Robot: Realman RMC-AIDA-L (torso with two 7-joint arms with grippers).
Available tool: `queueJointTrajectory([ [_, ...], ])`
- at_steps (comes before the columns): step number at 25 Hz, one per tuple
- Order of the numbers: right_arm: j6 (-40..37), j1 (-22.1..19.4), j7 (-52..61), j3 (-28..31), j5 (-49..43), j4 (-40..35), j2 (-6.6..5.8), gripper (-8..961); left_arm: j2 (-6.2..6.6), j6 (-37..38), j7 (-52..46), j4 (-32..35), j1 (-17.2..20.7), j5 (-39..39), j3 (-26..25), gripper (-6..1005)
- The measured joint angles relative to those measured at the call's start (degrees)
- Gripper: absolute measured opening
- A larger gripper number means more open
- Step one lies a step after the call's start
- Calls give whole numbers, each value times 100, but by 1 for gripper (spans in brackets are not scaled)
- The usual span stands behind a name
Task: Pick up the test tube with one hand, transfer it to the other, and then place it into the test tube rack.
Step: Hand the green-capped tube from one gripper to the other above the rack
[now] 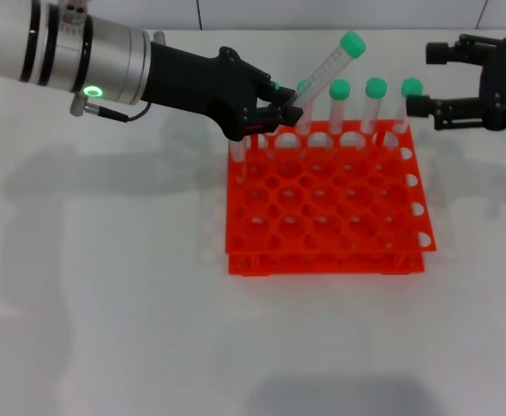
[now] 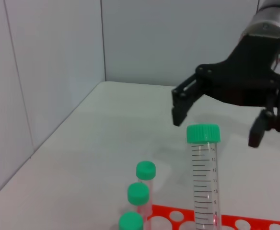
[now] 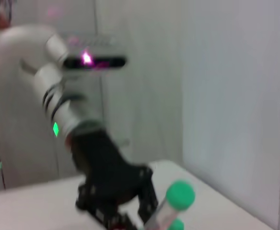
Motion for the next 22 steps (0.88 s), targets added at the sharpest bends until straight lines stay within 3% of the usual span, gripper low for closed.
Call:
queueJointTrajectory([
  [5, 9, 189, 164, 14, 582, 828, -141, 869, -48, 0, 95, 9, 17, -4, 1, 196],
  [9, -23, 212, 161, 18, 967, 1274, -163, 869, -54, 0, 124, 13, 22, -5, 1, 197],
  [12, -35, 191, 112, 19, 1115, 1407, -46, 869, -61, 0, 145, 15, 22, -7, 1, 197],
  [18, -26, 117, -188, 20, 1478, 1704, 338, 869, -62, 3, 181, 15, 20, -8, 20, 197],
  [22, -12, 147, -474, -21, 1749, 2056, 412, 869, -61, 5, 222, 20, 18, -8, 31, 198],
])
